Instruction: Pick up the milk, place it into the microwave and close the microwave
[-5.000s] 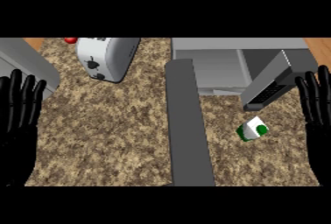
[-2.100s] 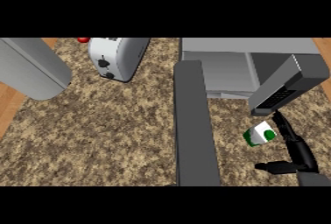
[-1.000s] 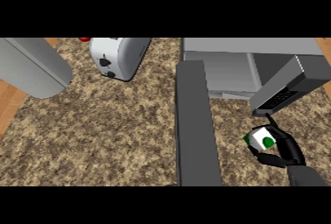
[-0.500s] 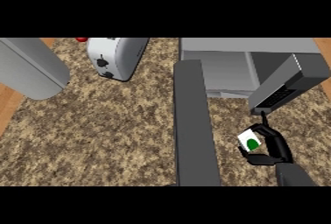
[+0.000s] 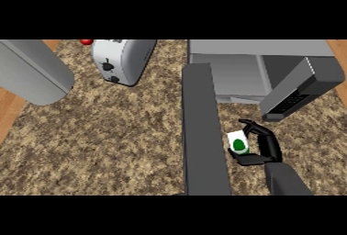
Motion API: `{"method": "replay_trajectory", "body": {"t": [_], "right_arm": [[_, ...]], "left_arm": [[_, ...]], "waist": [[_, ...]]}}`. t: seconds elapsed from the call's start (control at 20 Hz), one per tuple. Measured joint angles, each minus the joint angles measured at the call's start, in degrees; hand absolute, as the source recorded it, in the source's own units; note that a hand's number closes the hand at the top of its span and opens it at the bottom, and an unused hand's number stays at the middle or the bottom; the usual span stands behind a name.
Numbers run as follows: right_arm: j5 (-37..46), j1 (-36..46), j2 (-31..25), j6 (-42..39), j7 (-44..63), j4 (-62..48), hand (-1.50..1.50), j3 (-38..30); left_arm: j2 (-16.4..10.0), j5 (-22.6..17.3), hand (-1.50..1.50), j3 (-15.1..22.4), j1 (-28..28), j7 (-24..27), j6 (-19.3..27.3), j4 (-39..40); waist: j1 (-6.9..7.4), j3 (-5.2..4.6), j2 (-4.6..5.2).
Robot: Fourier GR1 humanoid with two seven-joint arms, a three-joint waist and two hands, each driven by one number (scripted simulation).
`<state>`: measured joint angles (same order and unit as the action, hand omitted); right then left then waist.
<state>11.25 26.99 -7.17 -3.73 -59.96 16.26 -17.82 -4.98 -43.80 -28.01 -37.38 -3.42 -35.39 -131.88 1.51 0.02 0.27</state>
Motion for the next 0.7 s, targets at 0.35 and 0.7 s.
{"method": "replay_trajectory", "body": {"t": [0.35, 0.7], "right_arm": [[0.0, 6.4, 0.4, 3.5, 1.7, 0.3, 1.50, -0.5], [0.0, 15.1, -3.4, 4.4, 5.6, -3.6, 1.50, -1.7]], "left_arm": [[-2.0, -2.6, -1.50, -1.8, 1.9, -2.5, 2.1, 0.0], [-1.4, -2.8, -1.50, -2.1, 3.2, -2.9, 0.7, 0.5]], "waist": [[-0.04, 0.08, 0.06], [0.88, 0.11, 0.42]]}}
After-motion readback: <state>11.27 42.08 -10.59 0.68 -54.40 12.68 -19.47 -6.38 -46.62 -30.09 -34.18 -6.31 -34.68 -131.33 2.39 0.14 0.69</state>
